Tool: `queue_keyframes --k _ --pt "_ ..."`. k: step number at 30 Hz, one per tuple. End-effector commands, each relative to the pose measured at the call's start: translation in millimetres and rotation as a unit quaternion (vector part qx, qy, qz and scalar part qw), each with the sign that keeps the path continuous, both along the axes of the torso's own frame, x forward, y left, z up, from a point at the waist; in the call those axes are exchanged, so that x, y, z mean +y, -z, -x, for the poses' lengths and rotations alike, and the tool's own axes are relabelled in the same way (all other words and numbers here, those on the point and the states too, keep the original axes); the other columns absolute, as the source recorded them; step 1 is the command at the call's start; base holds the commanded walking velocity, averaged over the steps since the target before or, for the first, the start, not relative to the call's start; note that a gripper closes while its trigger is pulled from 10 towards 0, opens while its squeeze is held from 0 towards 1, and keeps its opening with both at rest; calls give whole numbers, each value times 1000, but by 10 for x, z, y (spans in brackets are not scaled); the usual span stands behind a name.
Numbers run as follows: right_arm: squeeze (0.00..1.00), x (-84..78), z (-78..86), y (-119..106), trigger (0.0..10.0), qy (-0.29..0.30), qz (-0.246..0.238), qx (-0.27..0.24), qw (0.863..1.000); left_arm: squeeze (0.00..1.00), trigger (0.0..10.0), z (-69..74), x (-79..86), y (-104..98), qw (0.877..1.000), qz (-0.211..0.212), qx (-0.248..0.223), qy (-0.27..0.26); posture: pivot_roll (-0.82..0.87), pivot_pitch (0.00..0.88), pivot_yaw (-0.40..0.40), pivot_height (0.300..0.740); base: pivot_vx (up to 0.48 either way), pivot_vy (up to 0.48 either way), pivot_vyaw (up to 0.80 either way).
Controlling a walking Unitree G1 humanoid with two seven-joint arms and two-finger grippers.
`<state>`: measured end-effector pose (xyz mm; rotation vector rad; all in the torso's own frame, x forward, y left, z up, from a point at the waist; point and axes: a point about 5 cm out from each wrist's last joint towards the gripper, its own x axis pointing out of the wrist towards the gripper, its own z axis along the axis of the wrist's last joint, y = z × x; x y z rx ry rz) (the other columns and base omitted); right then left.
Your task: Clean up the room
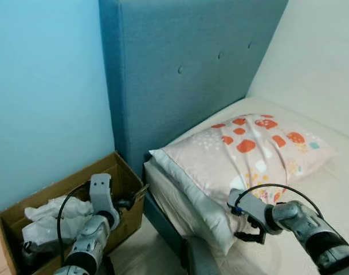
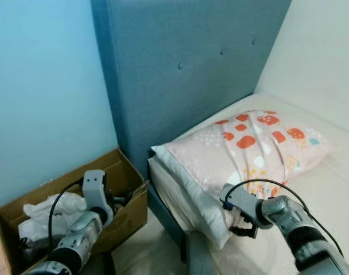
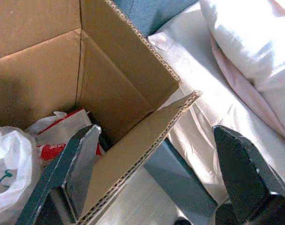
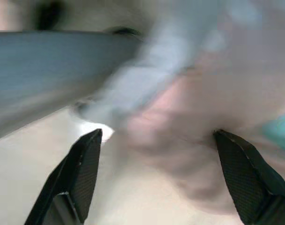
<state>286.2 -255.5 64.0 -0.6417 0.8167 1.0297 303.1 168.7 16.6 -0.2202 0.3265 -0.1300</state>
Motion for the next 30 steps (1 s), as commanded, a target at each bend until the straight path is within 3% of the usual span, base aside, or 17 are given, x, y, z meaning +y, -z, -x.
queue_keyframes --k 1,3,4,6,7,9,10,11,13,14,15,16,17,18,21,23,30 --pt "1000 -11 22 -28 10000 -1 -17 11 1000 1000 10000 33 28 45 1000 -6 13 1 -65 68 -100 598 0 0 0" --pt "894 -30 21 -54 10000 3 -20 12 1000 1000 10000 37 42 49 1000 -8 14 0 -63 64 -98 598 0 0 0" --pt "561 -38 4 -82 10000 11 -25 7 1000 1000 10000 41 56 53 1000 -9 16 0 -62 60 -93 598 0 0 0" --pt "561 -38 4 -82 10000 11 -25 7 1000 1000 10000 41 56 53 1000 -9 16 0 -62 60 -93 598 0 0 0" --pt "0 -34 -38 -123 10000 23 -35 -8 999 1000 10000 45 71 56 1000 -11 17 0 -62 59 -93 598 0 0 0" --pt "0 -34 -38 -123 10000 23 -35 -8 999 1000 10000 45 71 56 1000 -11 17 0 -62 59 -93 598 0 0 0" --pt "0 19 -192 -211 10000 64 -64 -70 993 1000 10000 45 87 57 1000 -13 18 -1 -67 51 -90 598 0 0 0" --pt "0 84 -405 -295 10000 162 -109 -143 970 1000 10000 33 94 43 1000 -17 15 -1 -66 46 -88 598 0 0 0" --pt "0 84 -405 -295 10000 162 -109 -143 970 1000 10000 33 94 43 1000 -17 15 -1 -66 46 -88 598 0 0 0" --pt "0 183 -556 -311 10000 268 -165 -175 933 1000 10000 6 86 13 1000 -20 8 0 -66 40 -86 598 0 0 0" --pt "0 183 -556 -311 10000 268 -165 -175 933 1000 10000 6 86 13 1000 -20 8 0 -66 40 -86 598 0 0 0" --pt "0 317 -630 -274 10000 345 -218 -179 895 1000 10000 -28 68 -24 1000 -26 0 4 -65 36 -82 598 0 0 0" --pt "0 317 -630 -274 10000 345 -218 -179 895 1000 10000 -28 68 -24 1000 -26 0 4 -65 36 -82 598 0 0 0" --pt "0 445 -648 -206 10000 398 -263 -168 863 1000 10000 -65 42 -66 999 -33 -10 8 -61 31 -76 598 0 0 0" --pt "0 445 -648 -206 10000 398 -263 -168 863 1000 10000 -65 42 -66 999 -33 -10 8 -61 31 -76 598 0 0 0" --pt "0 638 -497 104 10000 459 -295 -131 828 0 10000 -125 -37 -124 998 -56 -23 17 -46 15 -60 607 0 0 0" --pt "0 665 -155 557 10000 501 -247 -98 823 0 10000 -45 30 -20 997 -72 0 -4 -35 9 -58 622 0 0 0"
